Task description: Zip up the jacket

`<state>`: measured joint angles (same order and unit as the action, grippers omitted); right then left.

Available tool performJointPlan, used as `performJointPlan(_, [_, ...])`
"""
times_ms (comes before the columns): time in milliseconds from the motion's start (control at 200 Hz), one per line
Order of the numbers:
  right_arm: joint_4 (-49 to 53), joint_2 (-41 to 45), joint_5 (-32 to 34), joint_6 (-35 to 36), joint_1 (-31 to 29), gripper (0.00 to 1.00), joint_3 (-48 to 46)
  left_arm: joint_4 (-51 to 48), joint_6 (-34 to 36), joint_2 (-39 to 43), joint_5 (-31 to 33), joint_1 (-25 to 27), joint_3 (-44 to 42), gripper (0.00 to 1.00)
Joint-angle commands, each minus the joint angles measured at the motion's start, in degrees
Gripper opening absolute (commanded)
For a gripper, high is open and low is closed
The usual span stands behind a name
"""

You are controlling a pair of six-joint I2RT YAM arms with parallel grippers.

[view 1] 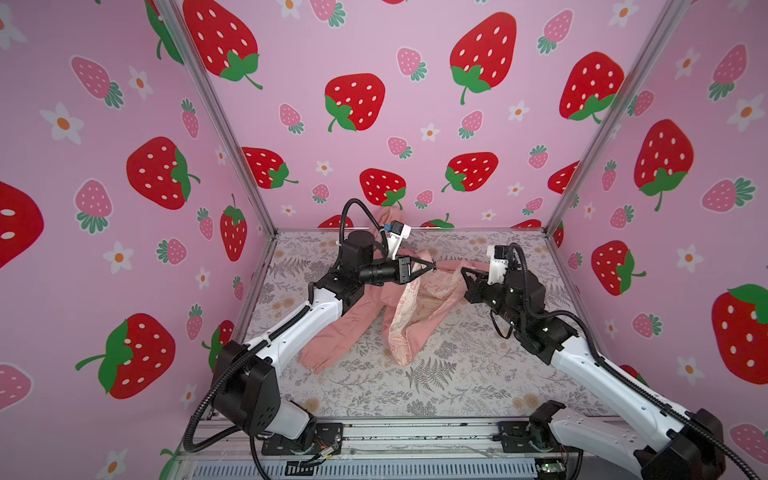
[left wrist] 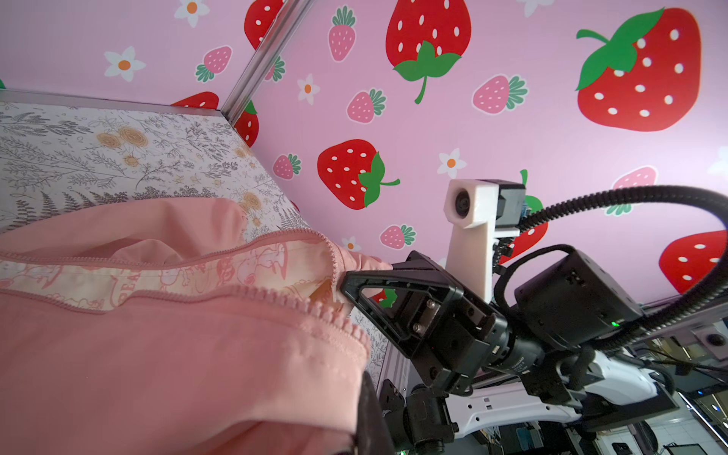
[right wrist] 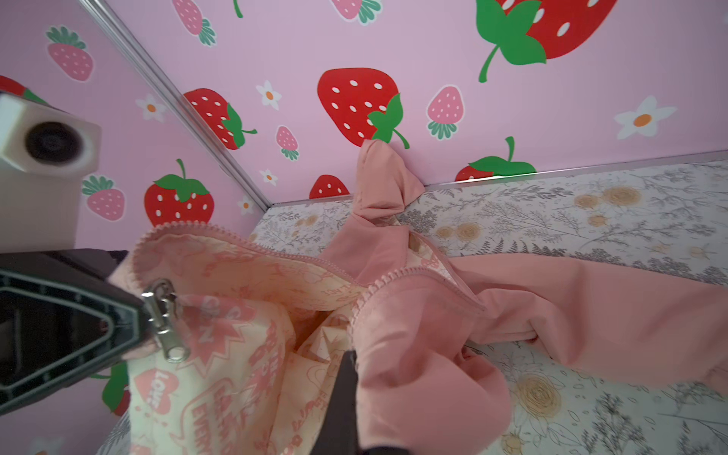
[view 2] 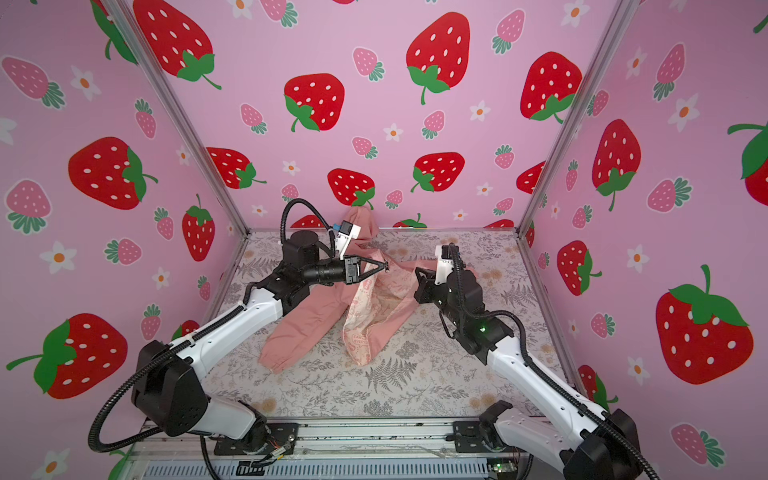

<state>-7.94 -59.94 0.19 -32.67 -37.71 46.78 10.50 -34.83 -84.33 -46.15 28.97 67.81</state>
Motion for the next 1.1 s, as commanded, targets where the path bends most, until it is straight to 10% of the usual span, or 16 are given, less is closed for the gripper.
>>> performJointPlan(0, [-6.27, -0.55, -6.71, -1.08, 0.36, 0.0, 2.0, 5.17, -0.17, 2.99, -2.83, -0.06, -1.77, 0.0])
performJointPlan(1096, [-36.17, -1.87, -22.19, -19.35, -0.85, 0.0, -7.53, 18.62, -8.93, 4.52, -20.15, -1.64, -8.76, 0.0])
